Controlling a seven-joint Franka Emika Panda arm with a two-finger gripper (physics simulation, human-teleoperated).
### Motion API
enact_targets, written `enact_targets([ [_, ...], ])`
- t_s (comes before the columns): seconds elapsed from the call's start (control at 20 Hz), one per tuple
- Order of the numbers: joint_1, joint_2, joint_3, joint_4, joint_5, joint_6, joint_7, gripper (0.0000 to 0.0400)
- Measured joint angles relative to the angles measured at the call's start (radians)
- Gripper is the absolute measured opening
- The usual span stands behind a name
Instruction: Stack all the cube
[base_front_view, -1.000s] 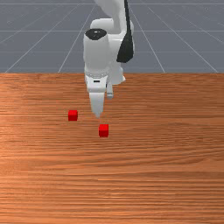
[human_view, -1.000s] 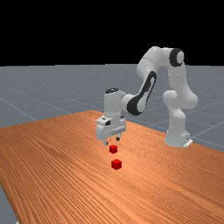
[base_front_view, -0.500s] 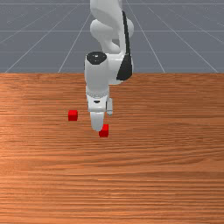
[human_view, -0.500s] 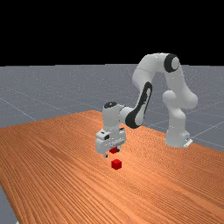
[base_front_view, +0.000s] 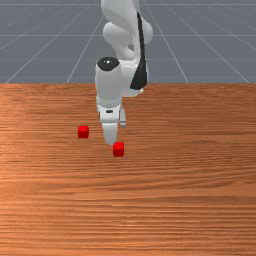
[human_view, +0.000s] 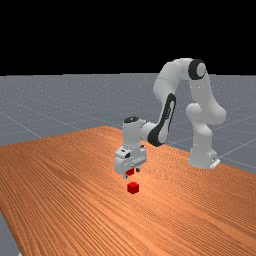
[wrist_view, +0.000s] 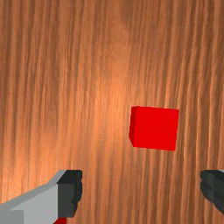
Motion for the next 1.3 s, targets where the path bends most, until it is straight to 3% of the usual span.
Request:
enact_targets([
  [0.15, -0.037, 0.008, -0.007, 0.013, 0.002, -0.004, -0.056, 0.0400],
  [0.2, -0.029, 0.034, -0.021, 0.056, 0.005, -0.068, -0.005, 0.0400],
  [0.3, -0.028, 0.075, -0.022, 0.079, 0.004, -0.070, -0.003, 0.0400],
  [0.45, -0.012, 0.078, -0.021, 0.034, 0.018, 0.024, 0.046, 0.0400],
  [0.7, 0.064, 0.069, -0.013, 0.018, 0.024, 0.027, 0.165, 0.0400],
  [0.8, 0.063, 0.105, -0.003, 0.064, 0.010, -0.033, 0.124, 0.0400],
  [0.95, 0.050, 0.121, -0.005, 0.068, 0.010, -0.023, 0.104, 0.0400],
  [1.0, 0.038, 0.112, -0.002, 0.042, 0.005, 0.032, 0.077, 0.0400],
  [1.3, 0.030, 0.154, -0.009, 0.075, 0.010, 0.021, 0.084, 0.0400],
])
